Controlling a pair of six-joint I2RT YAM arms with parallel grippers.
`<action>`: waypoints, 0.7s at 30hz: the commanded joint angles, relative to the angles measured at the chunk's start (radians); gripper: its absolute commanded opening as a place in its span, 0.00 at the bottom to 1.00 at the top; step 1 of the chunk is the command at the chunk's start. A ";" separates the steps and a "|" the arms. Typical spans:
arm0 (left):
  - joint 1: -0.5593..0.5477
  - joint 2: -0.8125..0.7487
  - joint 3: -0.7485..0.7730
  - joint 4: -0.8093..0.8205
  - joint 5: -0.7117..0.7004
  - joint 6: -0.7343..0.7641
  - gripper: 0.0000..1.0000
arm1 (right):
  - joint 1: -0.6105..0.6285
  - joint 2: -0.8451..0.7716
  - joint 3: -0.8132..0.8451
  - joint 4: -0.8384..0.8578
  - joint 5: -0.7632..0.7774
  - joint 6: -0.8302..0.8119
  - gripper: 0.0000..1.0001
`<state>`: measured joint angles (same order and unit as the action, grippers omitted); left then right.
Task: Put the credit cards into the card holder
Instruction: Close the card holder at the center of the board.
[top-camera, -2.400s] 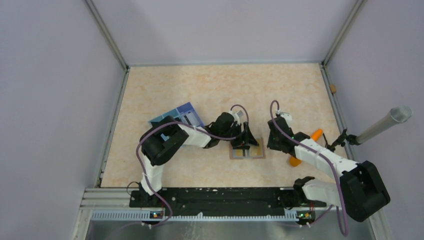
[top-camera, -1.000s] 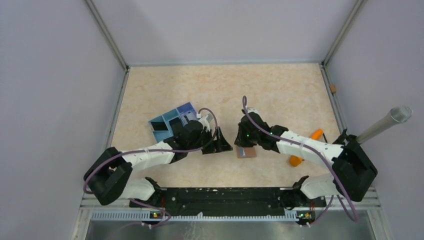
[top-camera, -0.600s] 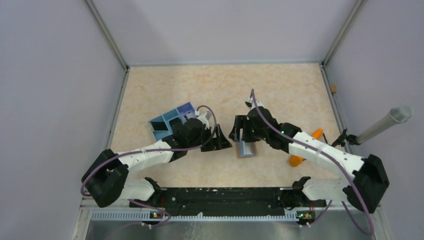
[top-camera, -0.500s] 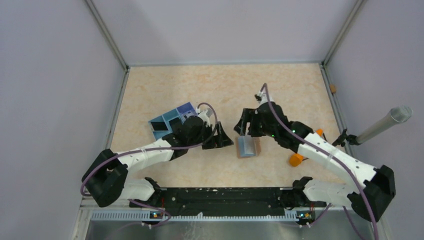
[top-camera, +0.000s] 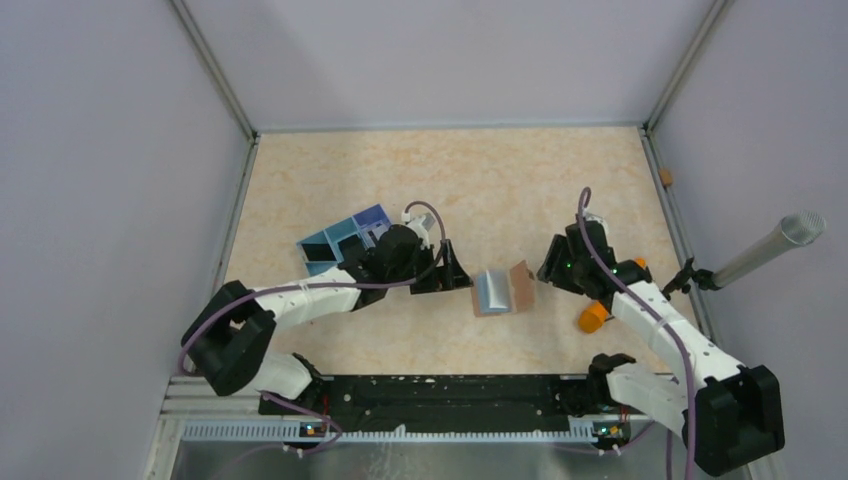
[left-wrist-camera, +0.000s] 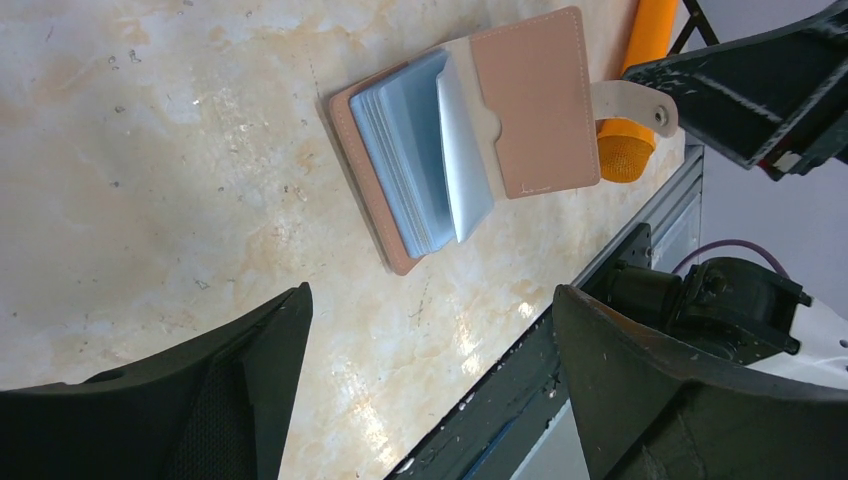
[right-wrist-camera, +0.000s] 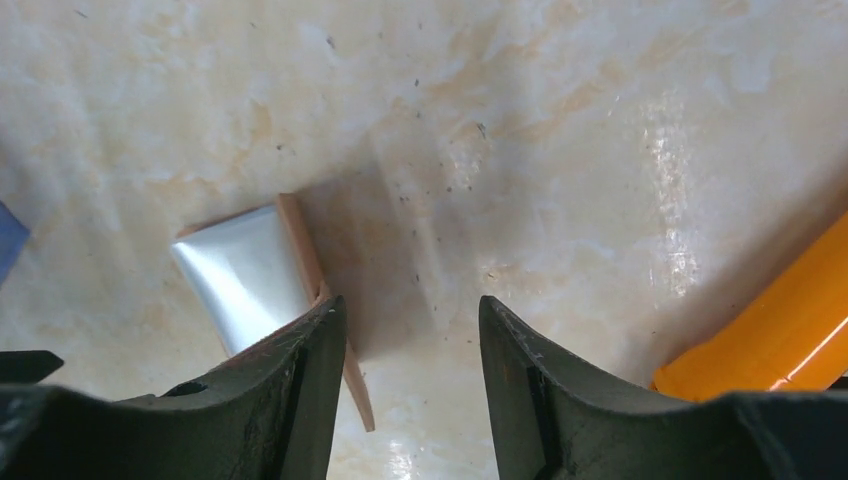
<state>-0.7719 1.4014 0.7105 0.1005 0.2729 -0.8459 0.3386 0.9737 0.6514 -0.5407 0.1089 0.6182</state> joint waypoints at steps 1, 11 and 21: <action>0.005 0.027 0.043 0.024 0.023 0.009 0.93 | -0.007 0.057 -0.040 0.078 -0.009 -0.018 0.49; 0.005 0.069 0.048 0.056 0.053 0.000 0.93 | 0.067 0.157 -0.090 0.291 -0.300 -0.068 0.48; 0.005 0.107 0.088 0.085 0.044 0.013 0.95 | 0.150 0.297 -0.068 0.356 -0.280 -0.031 0.57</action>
<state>-0.7719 1.4742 0.7441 0.1246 0.3168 -0.8463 0.4625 1.2301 0.5510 -0.2481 -0.1623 0.5728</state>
